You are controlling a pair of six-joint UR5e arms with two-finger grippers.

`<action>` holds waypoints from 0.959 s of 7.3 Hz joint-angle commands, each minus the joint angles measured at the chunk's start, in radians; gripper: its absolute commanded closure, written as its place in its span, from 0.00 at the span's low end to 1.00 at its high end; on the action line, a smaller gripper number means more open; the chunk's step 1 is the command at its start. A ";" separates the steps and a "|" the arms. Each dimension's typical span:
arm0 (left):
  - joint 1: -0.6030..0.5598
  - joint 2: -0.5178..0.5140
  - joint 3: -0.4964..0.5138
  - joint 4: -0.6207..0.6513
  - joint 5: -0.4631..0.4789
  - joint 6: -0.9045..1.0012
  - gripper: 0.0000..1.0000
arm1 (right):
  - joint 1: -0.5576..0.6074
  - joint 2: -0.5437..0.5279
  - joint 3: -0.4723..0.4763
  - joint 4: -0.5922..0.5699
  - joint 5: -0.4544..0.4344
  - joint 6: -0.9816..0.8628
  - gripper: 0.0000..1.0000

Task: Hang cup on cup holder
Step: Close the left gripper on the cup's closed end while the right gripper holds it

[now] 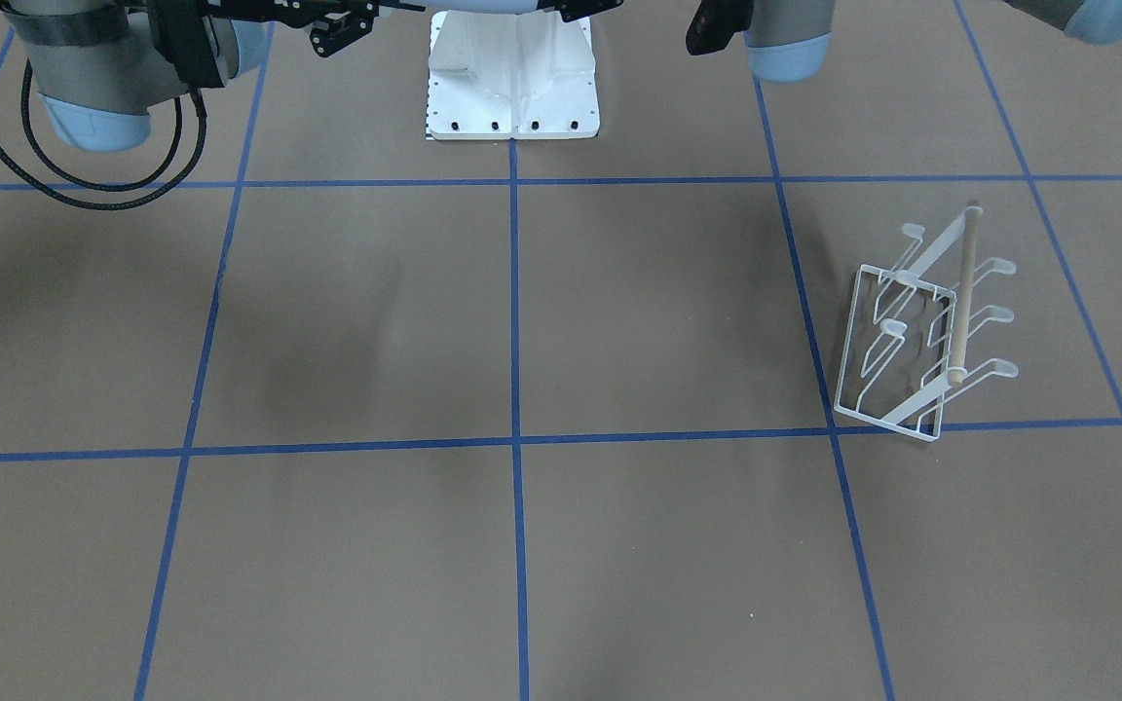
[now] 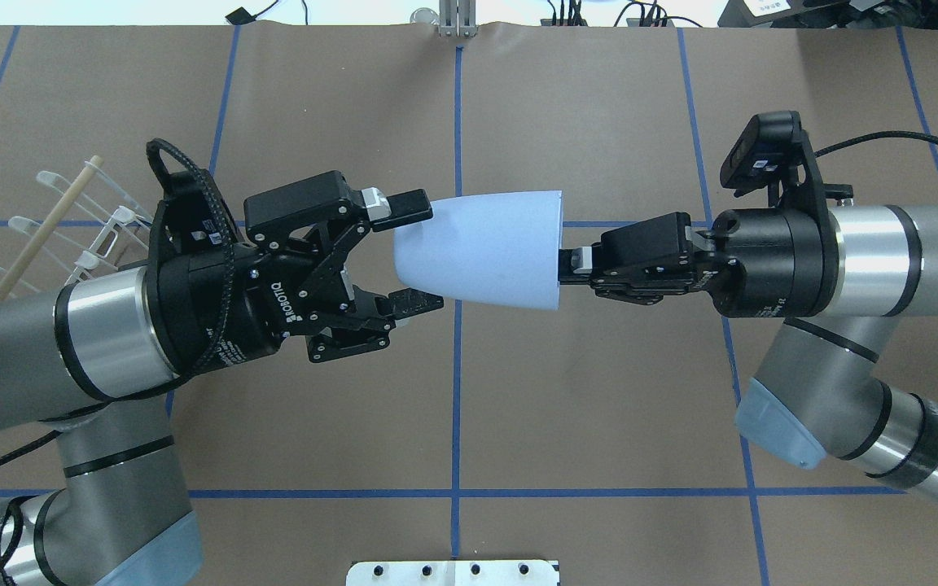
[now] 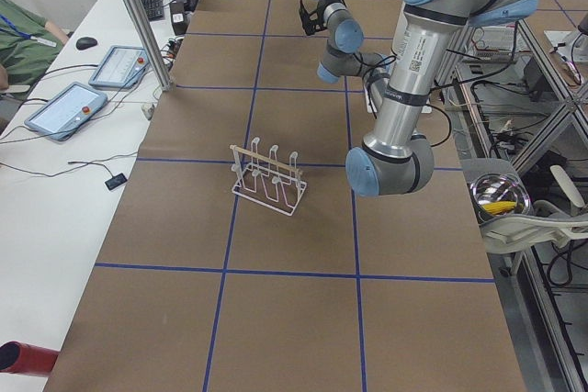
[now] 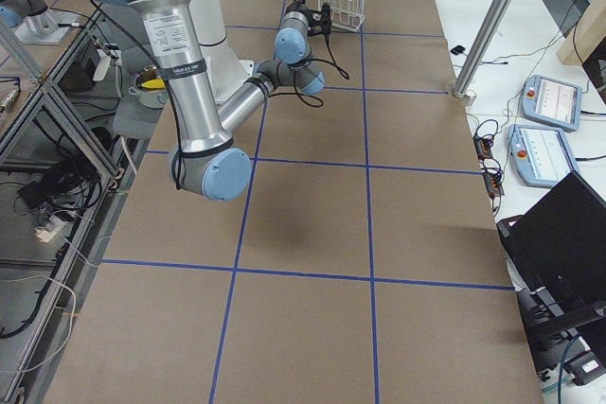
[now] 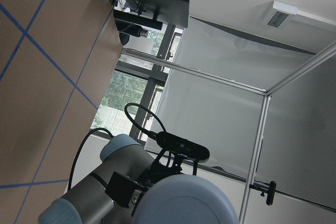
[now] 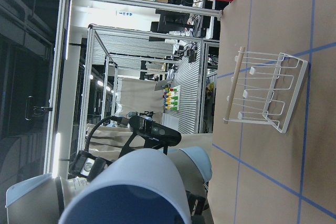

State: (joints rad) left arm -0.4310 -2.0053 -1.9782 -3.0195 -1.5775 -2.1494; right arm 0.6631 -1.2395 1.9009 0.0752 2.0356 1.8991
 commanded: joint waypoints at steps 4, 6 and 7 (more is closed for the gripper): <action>0.006 0.000 -0.005 -0.004 -0.022 0.006 1.00 | -0.008 0.002 0.003 -0.002 0.000 0.006 0.00; 0.006 0.002 -0.013 -0.003 -0.035 0.005 1.00 | -0.010 0.002 0.007 0.000 0.000 0.012 0.00; 0.006 0.005 -0.017 0.001 -0.036 0.003 1.00 | -0.008 0.000 0.009 0.000 0.002 0.015 0.00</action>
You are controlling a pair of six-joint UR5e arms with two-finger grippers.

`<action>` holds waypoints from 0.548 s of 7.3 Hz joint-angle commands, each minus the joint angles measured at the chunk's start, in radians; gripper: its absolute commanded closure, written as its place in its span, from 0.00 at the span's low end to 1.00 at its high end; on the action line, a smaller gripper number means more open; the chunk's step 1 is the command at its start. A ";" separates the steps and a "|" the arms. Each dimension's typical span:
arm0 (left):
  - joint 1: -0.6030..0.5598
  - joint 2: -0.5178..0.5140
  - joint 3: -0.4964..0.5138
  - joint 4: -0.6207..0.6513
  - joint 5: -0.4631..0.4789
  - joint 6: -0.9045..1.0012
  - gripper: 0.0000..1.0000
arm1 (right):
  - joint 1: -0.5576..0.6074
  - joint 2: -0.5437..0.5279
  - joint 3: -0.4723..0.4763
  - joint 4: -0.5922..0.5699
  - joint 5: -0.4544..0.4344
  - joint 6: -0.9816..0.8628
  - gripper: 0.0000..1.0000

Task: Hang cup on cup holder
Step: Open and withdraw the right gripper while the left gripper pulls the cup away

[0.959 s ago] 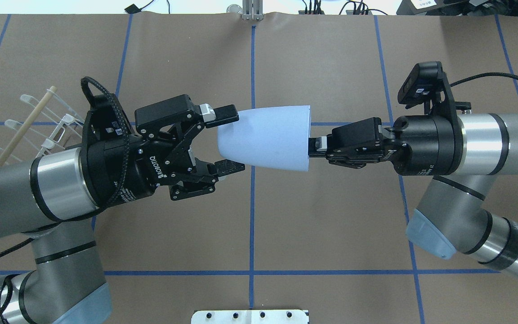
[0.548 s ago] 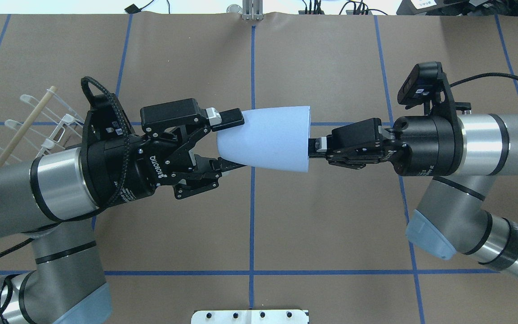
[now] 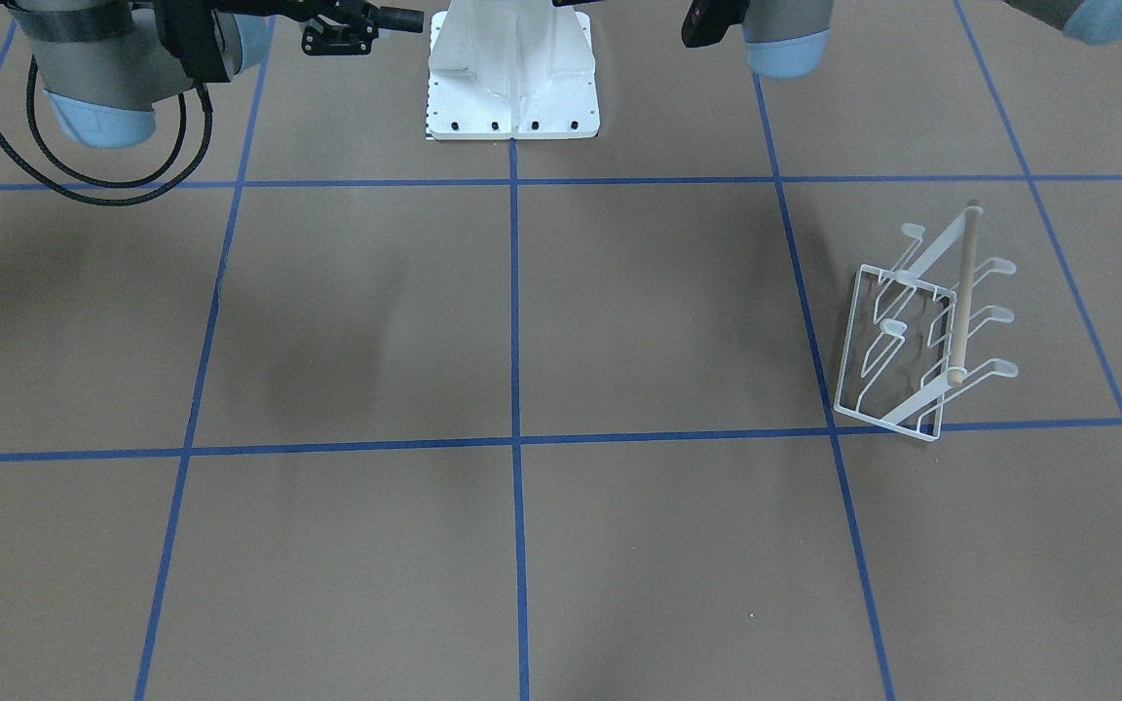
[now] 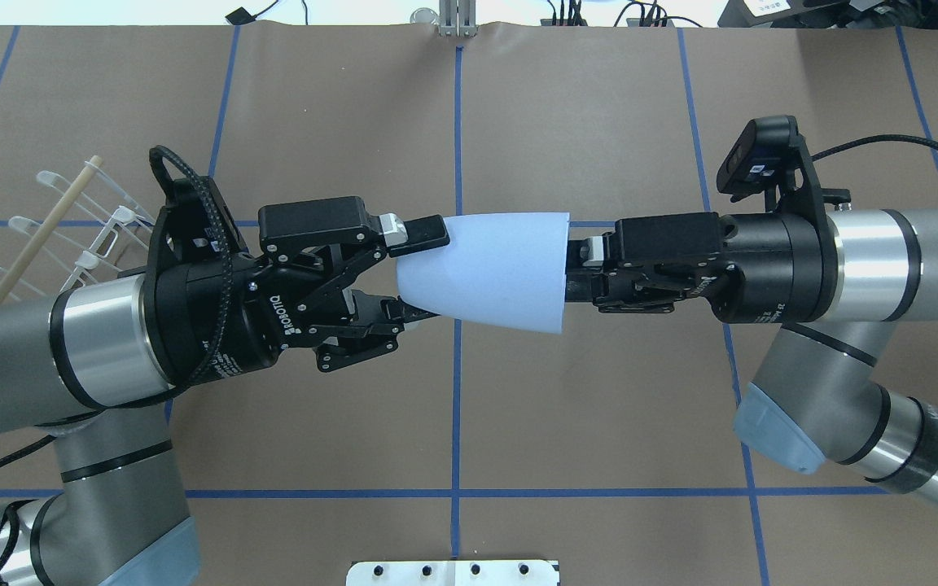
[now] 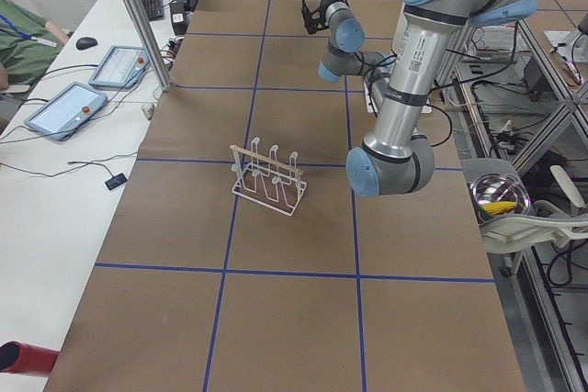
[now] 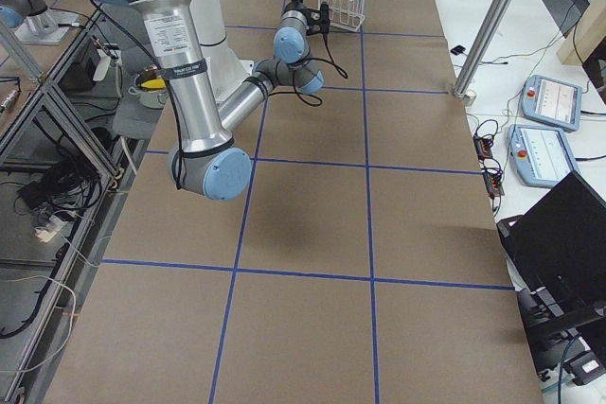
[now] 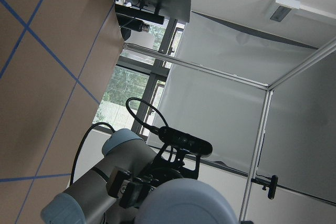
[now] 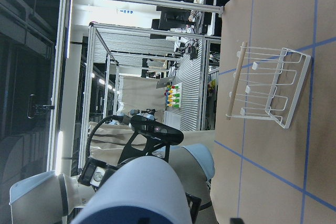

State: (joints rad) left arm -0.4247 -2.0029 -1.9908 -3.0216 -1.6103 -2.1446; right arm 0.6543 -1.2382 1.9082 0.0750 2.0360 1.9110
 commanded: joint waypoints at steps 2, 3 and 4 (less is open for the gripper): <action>-0.018 0.009 -0.014 0.021 -0.061 0.012 1.00 | 0.036 -0.016 -0.004 -0.017 0.012 -0.006 0.00; -0.067 0.012 -0.011 0.032 -0.065 0.014 1.00 | 0.065 -0.050 -0.008 -0.009 0.013 -0.006 0.00; -0.138 0.035 -0.003 0.036 -0.078 0.014 1.00 | 0.099 -0.093 -0.015 -0.008 0.013 -0.009 0.00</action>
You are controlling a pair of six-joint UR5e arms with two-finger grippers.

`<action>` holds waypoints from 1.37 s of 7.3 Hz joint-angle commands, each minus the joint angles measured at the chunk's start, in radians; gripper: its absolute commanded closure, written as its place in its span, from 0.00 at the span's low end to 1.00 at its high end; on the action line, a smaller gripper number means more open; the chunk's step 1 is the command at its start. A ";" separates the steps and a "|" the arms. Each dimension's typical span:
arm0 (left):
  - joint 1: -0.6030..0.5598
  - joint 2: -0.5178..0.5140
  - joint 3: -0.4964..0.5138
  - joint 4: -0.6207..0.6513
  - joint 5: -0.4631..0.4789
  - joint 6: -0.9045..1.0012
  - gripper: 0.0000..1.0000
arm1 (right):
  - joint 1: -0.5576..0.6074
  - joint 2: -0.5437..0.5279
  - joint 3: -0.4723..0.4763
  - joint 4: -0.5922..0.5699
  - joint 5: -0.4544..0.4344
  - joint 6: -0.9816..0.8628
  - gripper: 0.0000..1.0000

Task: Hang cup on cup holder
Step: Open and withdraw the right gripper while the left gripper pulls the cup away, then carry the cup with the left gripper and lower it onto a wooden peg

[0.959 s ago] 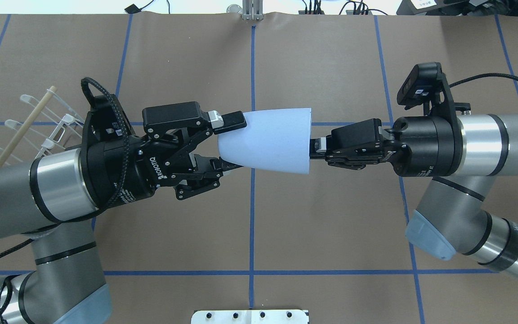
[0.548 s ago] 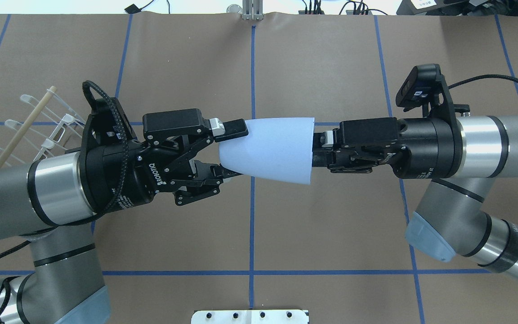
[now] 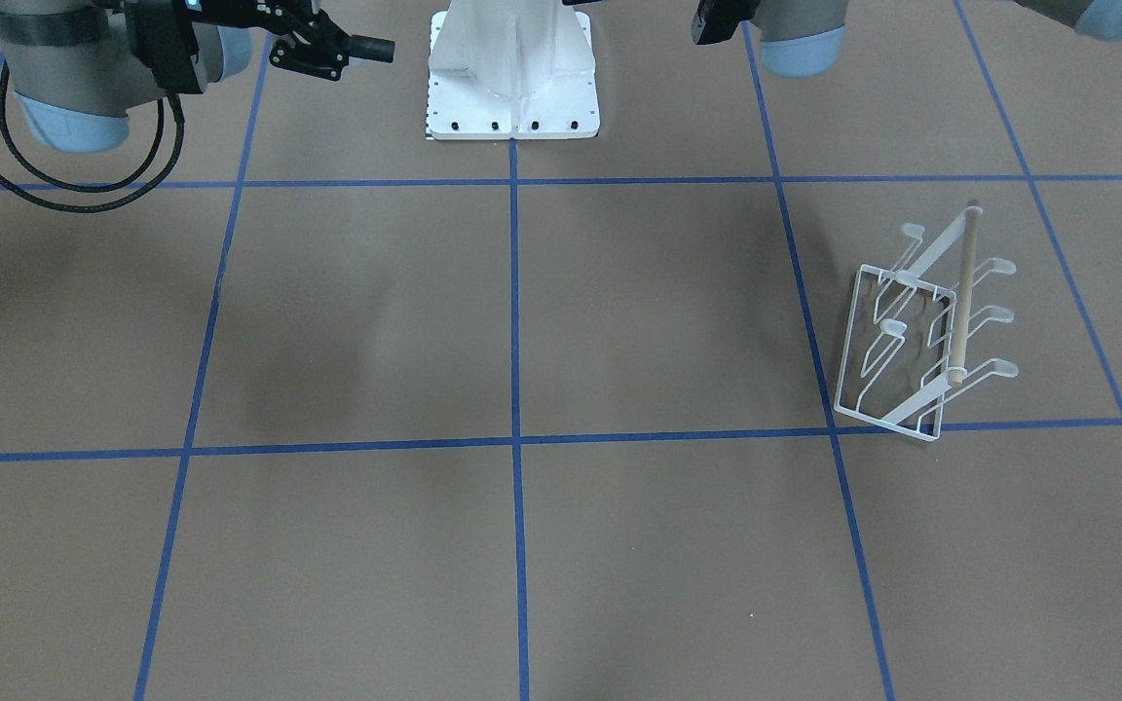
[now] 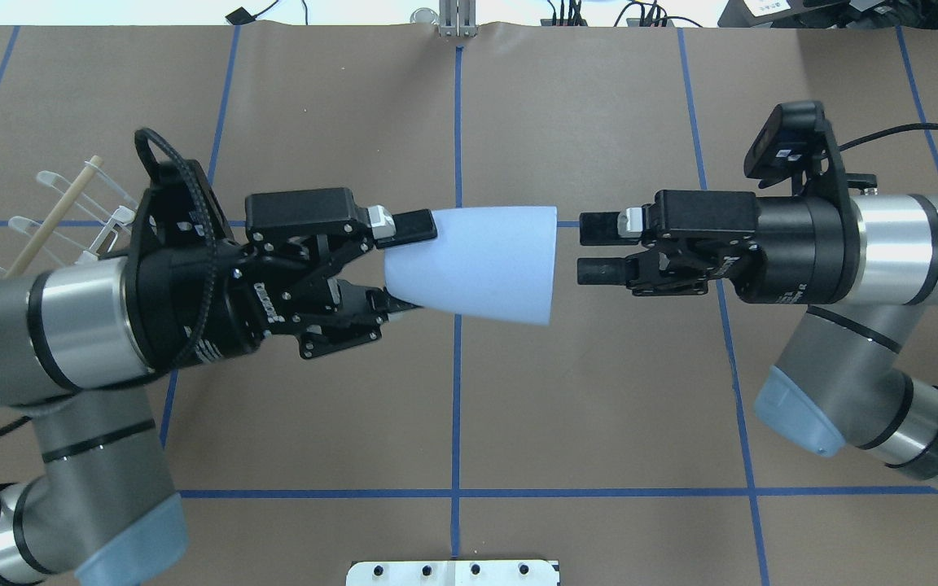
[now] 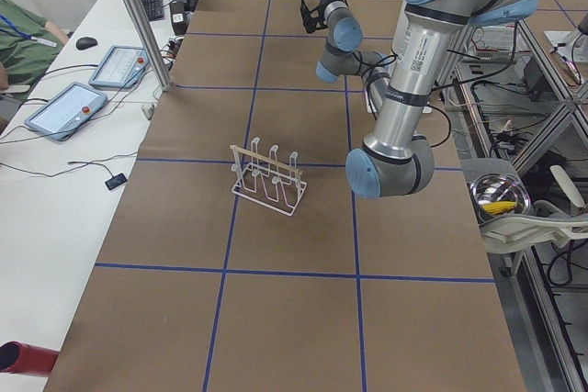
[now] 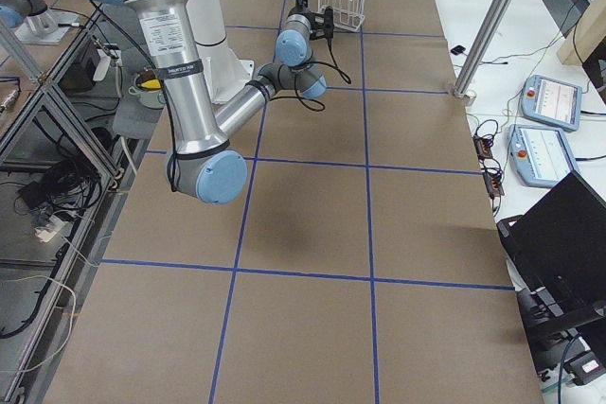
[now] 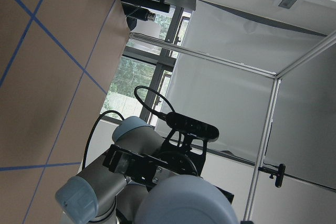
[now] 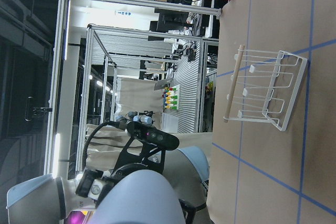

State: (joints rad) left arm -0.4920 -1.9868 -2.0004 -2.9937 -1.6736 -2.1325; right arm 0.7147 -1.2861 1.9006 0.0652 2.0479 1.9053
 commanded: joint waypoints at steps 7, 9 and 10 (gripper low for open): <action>-0.581 0.086 -0.009 0.658 -0.498 0.551 1.00 | 0.559 -0.208 -0.242 -0.489 0.150 -0.961 0.00; -0.643 0.126 -0.072 0.883 -0.509 0.807 1.00 | 0.601 -0.290 -0.241 -0.681 0.150 -1.295 0.00; -0.643 0.152 -0.128 1.055 -0.500 0.985 1.00 | 0.620 -0.315 -0.239 -0.784 0.153 -1.401 0.00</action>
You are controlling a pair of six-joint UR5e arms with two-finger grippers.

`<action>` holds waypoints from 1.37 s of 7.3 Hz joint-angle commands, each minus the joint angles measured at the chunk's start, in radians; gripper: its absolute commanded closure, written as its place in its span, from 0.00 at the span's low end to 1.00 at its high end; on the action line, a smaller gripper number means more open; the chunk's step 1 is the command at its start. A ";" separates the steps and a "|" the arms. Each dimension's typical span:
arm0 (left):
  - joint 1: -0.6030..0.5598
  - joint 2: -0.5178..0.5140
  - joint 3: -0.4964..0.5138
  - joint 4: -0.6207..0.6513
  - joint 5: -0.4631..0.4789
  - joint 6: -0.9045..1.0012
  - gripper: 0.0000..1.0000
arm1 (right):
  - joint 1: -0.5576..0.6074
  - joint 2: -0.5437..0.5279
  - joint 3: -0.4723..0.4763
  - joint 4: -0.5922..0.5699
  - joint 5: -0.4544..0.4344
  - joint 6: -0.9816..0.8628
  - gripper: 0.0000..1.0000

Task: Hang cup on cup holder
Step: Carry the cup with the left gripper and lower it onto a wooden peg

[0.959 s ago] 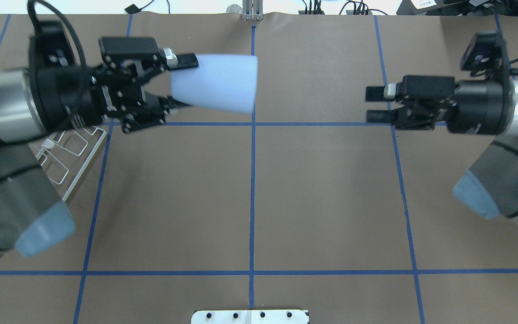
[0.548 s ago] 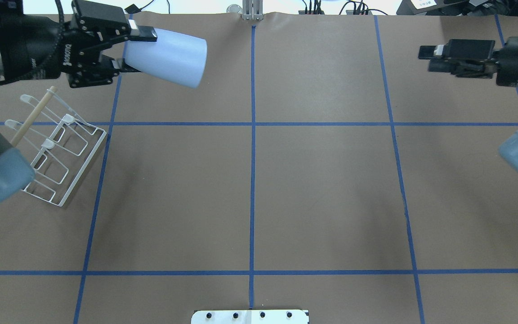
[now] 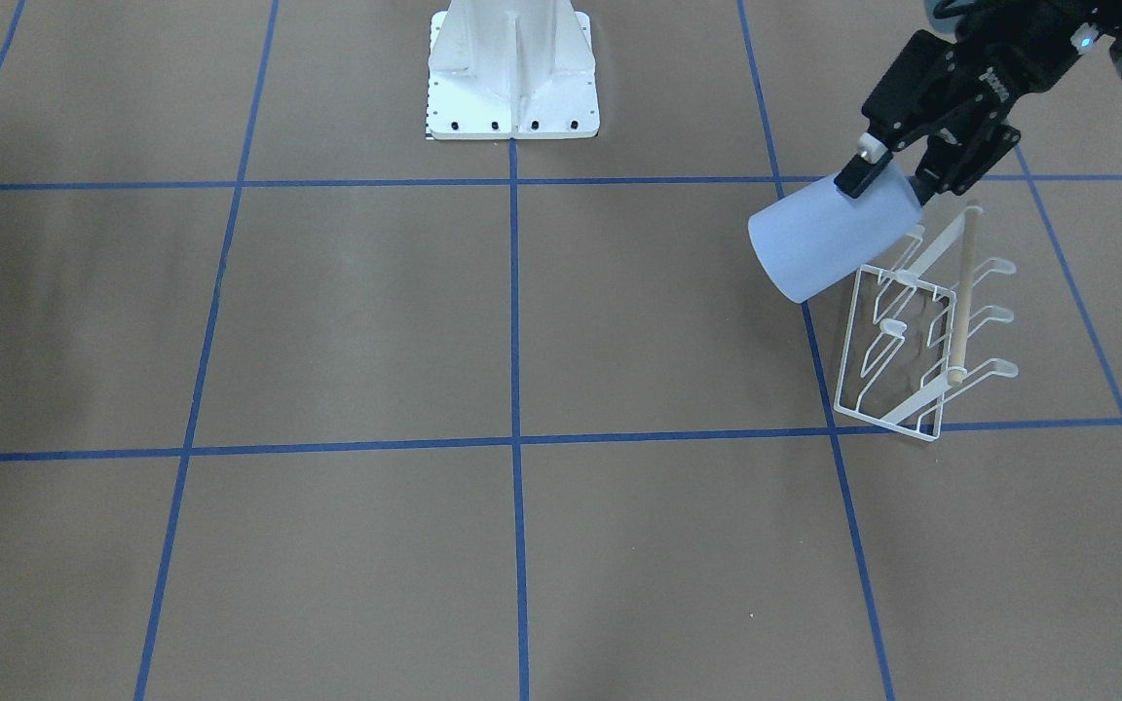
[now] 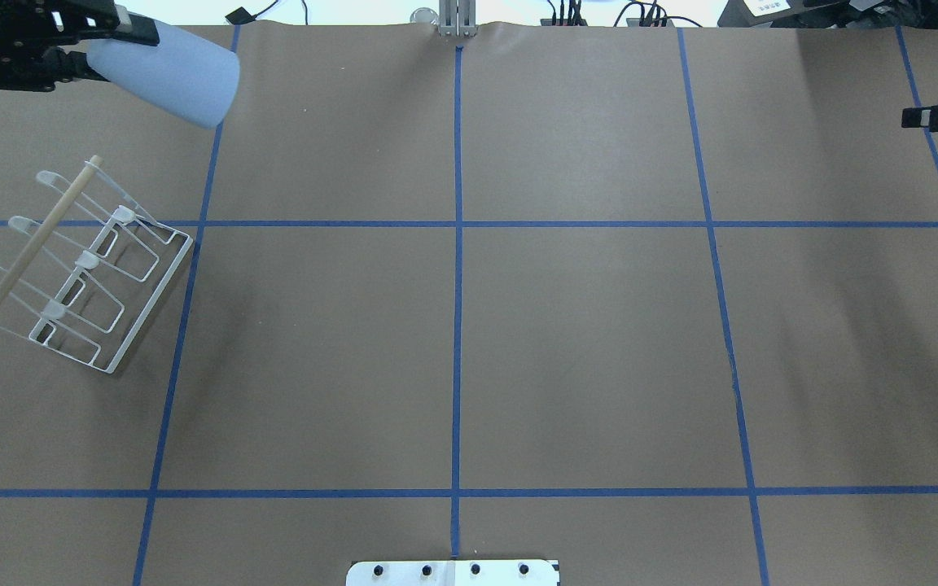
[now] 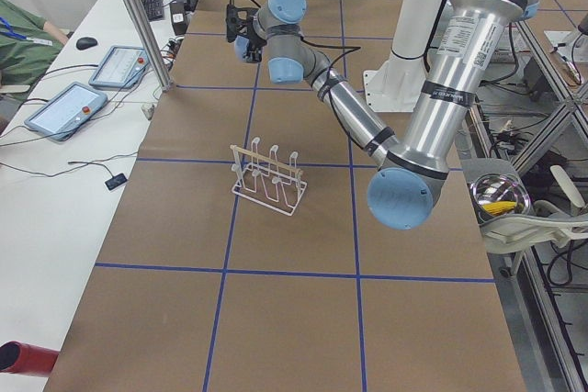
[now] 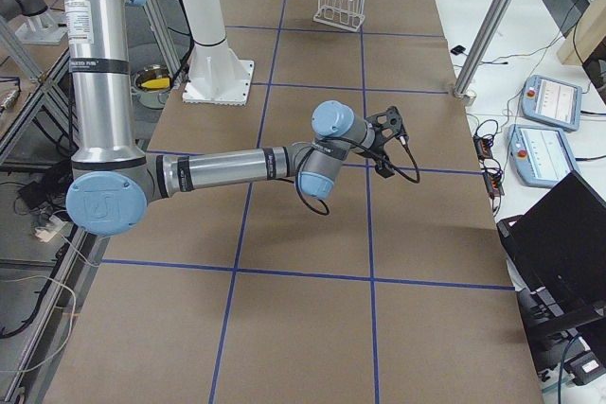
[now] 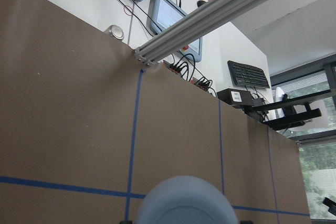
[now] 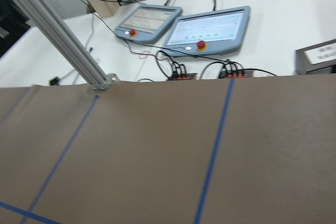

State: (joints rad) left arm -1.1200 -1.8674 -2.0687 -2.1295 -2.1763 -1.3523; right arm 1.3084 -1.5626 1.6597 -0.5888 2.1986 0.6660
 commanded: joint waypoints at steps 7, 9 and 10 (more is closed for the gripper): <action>0.074 -0.022 -0.010 0.585 0.219 0.588 1.00 | 0.101 -0.074 0.075 -0.824 0.081 -0.560 0.00; 0.112 -0.010 0.007 0.583 0.263 0.590 1.00 | 0.101 -0.079 0.074 -0.813 0.168 -0.548 0.00; 0.114 -0.007 0.010 0.582 0.262 0.590 1.00 | 0.101 -0.079 0.069 -0.813 0.158 -0.546 0.00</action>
State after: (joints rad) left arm -1.0159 -1.8787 -2.0668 -1.5465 -1.9252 -0.7629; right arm 1.4093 -1.6405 1.7305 -1.4018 2.3478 0.1147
